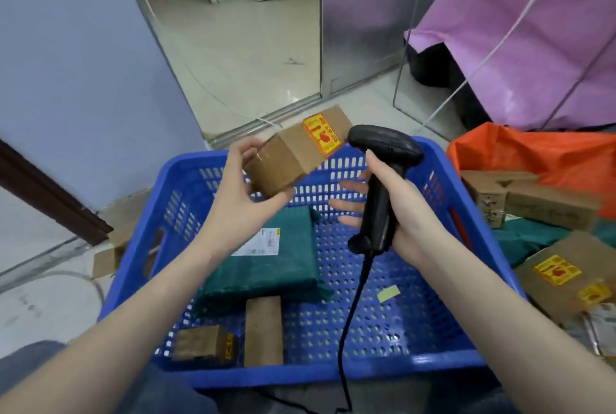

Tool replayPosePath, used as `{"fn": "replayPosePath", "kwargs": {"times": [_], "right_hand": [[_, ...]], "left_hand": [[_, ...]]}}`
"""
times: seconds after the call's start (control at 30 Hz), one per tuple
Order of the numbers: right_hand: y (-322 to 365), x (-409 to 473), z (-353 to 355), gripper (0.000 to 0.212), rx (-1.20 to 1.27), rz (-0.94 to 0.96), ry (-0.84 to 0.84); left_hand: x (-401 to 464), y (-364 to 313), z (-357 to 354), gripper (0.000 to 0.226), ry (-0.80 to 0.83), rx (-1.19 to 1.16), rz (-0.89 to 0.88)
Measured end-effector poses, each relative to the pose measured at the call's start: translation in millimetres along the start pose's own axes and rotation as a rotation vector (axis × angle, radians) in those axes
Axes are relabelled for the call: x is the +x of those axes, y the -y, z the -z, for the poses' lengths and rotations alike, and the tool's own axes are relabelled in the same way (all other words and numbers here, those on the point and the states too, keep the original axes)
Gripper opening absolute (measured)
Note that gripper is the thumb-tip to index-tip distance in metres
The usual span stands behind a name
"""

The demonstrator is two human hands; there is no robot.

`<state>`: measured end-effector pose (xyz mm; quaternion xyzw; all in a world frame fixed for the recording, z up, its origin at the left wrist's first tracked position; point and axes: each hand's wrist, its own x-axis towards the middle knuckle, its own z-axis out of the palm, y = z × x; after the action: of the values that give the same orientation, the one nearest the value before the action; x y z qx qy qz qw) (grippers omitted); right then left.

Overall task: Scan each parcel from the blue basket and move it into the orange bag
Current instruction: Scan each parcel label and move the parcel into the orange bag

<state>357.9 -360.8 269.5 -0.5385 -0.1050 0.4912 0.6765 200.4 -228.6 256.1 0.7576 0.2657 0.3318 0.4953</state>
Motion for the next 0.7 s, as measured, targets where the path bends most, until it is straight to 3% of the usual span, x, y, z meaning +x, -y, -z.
{"fn": "replayPosePath", "kwargs": {"times": [0.1,0.17,0.23,0.3,0.37,0.47,0.57,0.63,0.7], "right_hand": [[6.3,0.3,-0.2,0.041,0.04,0.033,-0.024],[11.2,0.5,0.8,0.05,0.058,0.051,-0.025],[13.3,1.7,2.0,0.053,0.052,0.072,-0.024],[11.7,4.1,2.4,0.04,0.015,0.088,-0.024],[9.3,6.3,1.5,0.027,-0.012,0.076,-0.041],[5.5,6.9,-1.3,0.026,-0.034,0.065,-0.023],[-0.5,3.5,-5.8,0.027,-0.072,0.075,0.025],[-4.8,3.2,-8.4,0.032,-0.09,0.083,0.021],[-8.6,6.0,-7.3,0.031,-0.133,0.11,-0.036]], "left_hand": [[1.2,3.1,-9.2,0.066,0.088,0.116,-0.177],[2.8,0.9,-11.5,0.064,0.159,0.121,-0.19],[1.5,-3.7,-15.0,0.054,0.223,0.009,-0.114],[-0.8,-7.6,-19.2,0.043,0.213,-0.191,-0.028],[-0.8,-11.1,-21.4,0.028,0.089,-0.392,0.097],[4.5,-7.2,-16.0,0.012,-0.082,-0.504,0.315],[10.4,-3.8,-7.5,0.059,0.151,-0.466,0.509],[9.8,-6.3,-6.0,0.057,0.279,-0.471,0.574],[12.2,-6.8,-5.1,0.055,0.273,-0.449,0.589]]}}
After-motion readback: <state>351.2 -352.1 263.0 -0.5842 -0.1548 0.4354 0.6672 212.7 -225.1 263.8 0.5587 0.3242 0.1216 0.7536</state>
